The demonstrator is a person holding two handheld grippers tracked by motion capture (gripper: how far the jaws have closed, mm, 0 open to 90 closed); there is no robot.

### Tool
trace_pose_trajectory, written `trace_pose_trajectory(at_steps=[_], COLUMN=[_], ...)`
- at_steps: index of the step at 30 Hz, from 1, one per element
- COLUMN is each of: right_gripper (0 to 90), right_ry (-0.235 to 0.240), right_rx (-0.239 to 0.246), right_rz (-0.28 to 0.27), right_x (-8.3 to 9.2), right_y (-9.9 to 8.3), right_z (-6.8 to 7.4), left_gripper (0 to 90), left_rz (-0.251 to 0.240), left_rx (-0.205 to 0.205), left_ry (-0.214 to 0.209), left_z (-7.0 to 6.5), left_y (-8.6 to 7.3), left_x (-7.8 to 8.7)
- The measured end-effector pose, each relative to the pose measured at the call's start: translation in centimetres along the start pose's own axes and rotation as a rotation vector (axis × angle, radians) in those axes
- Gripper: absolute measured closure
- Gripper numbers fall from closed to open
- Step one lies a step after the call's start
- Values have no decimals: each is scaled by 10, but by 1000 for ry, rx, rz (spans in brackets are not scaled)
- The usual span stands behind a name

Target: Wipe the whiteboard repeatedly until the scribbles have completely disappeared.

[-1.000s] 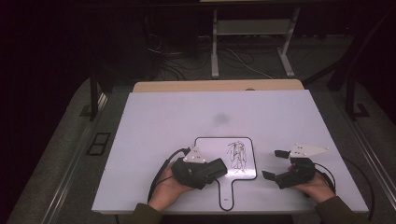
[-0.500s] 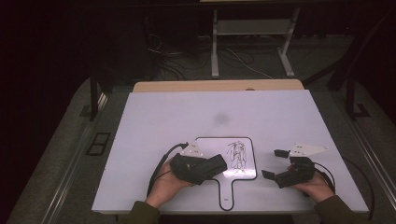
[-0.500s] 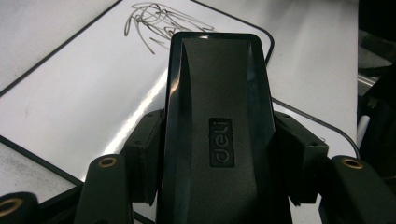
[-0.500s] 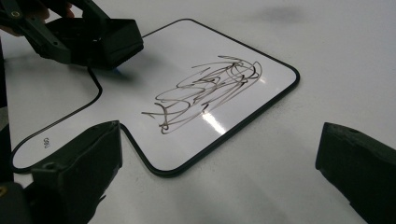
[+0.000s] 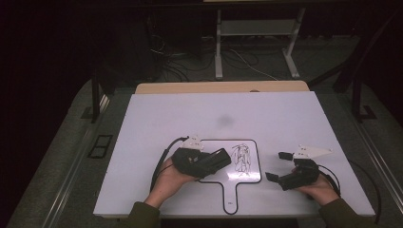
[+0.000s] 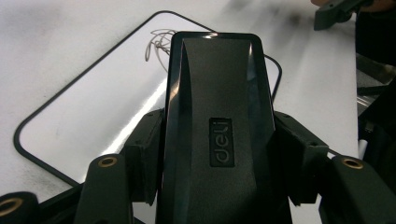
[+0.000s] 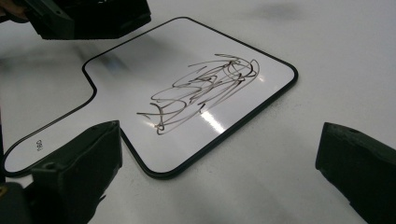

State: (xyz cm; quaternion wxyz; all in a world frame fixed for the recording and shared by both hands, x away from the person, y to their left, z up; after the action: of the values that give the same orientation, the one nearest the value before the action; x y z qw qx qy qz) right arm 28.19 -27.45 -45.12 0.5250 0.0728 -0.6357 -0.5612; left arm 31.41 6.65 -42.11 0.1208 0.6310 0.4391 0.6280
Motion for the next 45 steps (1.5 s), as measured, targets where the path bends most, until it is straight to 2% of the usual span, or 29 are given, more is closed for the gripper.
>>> trace_pose_trajectory(at_steps=[8, 14, 20, 28, 34, 45], right_gripper=[0, 0, 0, 0, 0, 0], right_ry=[0, -3, -1, -2, -2, 1], right_rx=[-10, -11, -13, -15, -14, -20], right_rz=[-6, -7, -9, -11, -14, -19], right_x=[1, 1, 1, 1, 2, 2], right_y=[0, 1, 0, 1, 1, 1], right_z=[-1, -1, -1, -1, -1, -2], left_gripper=[394, 395, 395, 395, 395, 395], left_rz=[-7, -12, 2, 34, 51, 86], left_rx=[2, -16, -33, -39, -33, -86], left_ry=[-7, -12, -1, 14, 0, 10], left_z=[8, 13, 16, 23, 25, 30], left_y=[10, 22, 31, 44, 50, 66], left_x=[-4, -9, -17, -38, -49, -70])
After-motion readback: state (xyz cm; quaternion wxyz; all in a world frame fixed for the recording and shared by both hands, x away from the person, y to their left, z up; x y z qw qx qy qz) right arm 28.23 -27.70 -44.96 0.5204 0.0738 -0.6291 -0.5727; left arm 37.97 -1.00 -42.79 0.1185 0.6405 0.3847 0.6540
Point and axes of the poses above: each handheld gripper's, and its own axes: x roughly backward along the jaws, y roughly out of its top, z roughly to its left, the point moved 2 cm from there along -x, roughly forward along the jaws, and after that the axes turned 4 degrees about z, right-handed, at the moved point
